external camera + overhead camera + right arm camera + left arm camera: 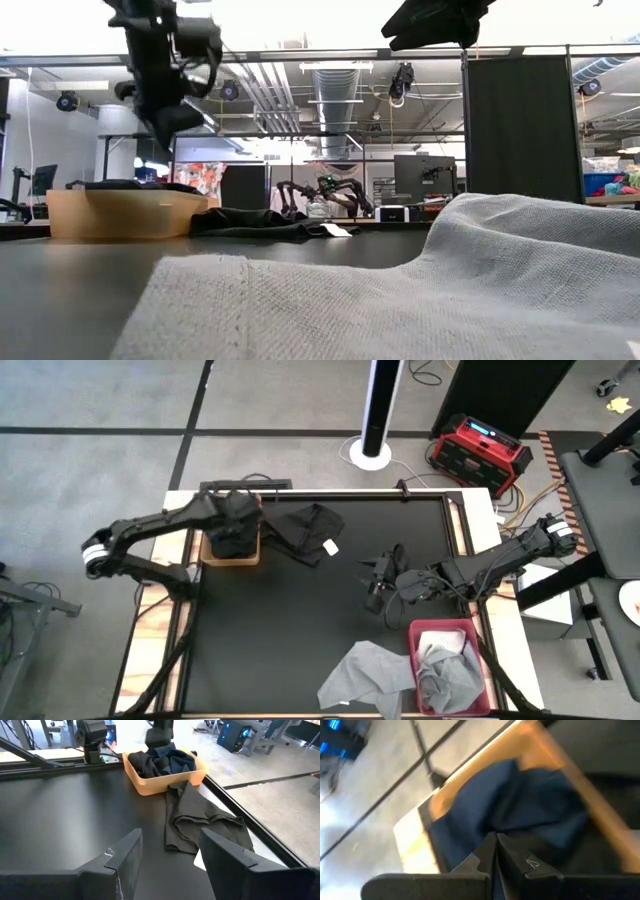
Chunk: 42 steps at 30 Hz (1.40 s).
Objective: Sort towels by color in basket
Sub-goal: Put the gray towel into the pink bin
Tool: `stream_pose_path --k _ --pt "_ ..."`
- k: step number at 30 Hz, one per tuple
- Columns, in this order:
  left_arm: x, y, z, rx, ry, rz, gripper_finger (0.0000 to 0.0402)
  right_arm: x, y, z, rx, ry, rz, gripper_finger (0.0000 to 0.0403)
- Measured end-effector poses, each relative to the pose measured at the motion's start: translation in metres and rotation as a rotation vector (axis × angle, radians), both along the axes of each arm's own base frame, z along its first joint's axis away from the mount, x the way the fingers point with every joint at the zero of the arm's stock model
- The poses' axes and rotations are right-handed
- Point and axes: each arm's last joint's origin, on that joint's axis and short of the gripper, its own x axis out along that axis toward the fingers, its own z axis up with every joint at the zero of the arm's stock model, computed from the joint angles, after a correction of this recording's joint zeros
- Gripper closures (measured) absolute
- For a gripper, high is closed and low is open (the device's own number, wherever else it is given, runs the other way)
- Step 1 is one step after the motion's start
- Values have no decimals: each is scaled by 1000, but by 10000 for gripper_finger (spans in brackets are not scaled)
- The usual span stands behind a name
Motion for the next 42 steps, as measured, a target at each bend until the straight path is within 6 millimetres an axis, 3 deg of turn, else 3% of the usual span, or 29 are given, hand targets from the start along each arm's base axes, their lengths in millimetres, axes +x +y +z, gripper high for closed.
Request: stream_pose_path --k 7,17,25,34,42 --pt "22 -47 10 15 -136 -212 402 -1 0 -2 19 17 6 213" --pt "46 -118 13 17 -288 -515 402 -4 9 -11 154 142 251 213" --pt "54 -164 21 41 -446 -690 402 -13 29 -15 173 212 376 213" --pt "50 -185 20 122 -488 -713 402 -3 50 -45 240 304 353 211" --pt "48 -184 4 128 -480 -710 402 18 64 -67 280 380 375 155"
